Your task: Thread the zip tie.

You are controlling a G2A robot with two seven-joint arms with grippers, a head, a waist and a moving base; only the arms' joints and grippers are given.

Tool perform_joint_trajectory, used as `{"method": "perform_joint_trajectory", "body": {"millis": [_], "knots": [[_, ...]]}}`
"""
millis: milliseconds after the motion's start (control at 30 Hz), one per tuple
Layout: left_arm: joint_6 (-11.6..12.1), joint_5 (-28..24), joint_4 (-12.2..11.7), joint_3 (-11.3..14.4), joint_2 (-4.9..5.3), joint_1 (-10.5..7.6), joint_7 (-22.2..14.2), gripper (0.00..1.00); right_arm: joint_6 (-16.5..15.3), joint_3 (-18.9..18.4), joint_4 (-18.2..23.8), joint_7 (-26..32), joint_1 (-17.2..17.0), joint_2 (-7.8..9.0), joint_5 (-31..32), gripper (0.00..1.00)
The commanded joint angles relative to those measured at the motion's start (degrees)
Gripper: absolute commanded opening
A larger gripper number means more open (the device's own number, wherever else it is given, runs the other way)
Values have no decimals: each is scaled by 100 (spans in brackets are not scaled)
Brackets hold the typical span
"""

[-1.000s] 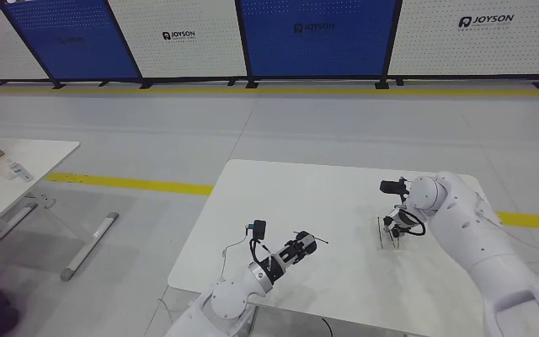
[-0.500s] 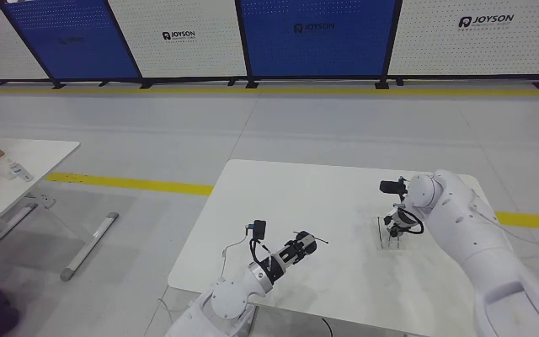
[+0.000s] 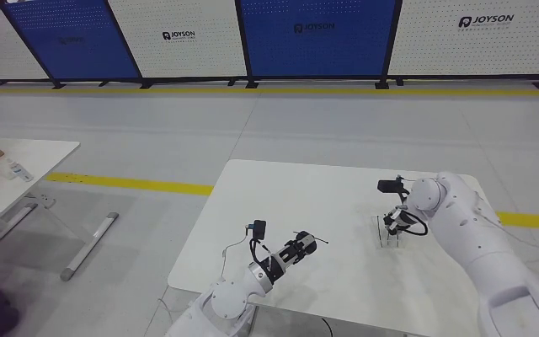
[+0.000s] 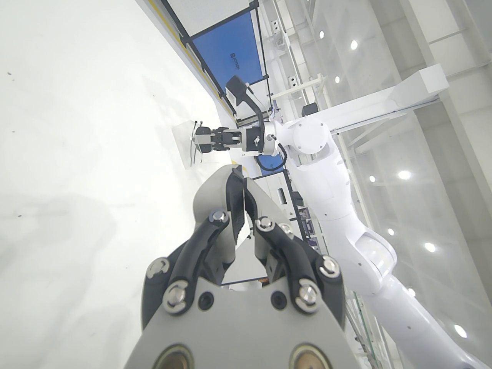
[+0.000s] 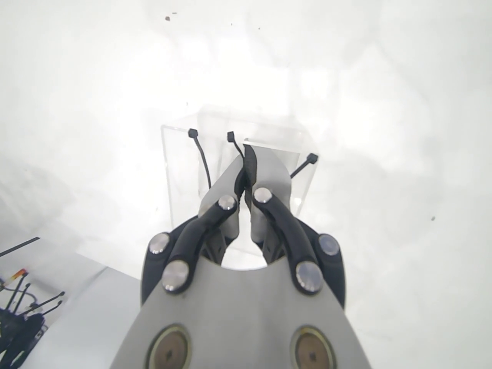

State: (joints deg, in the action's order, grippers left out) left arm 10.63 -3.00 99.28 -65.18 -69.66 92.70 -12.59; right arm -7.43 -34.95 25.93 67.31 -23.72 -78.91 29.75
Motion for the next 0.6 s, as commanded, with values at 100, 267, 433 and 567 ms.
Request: {"method": "perform_joint_trajectory", "body": {"millis": [100,267,433,567], "knots": [[0,0,0,0,0,0,0,0,174,-231,635,-95,-255,271,185,0],[0,0,0,0,0,0,0,0,414,-711,1729,-102,-760,675,347,0],[0,0,0,0,0,0,0,0,625,-1384,3083,107,-1474,1122,617,0],[0,0,0,0,0,0,0,0,775,-2085,4249,61,-2203,1444,791,0]]}}
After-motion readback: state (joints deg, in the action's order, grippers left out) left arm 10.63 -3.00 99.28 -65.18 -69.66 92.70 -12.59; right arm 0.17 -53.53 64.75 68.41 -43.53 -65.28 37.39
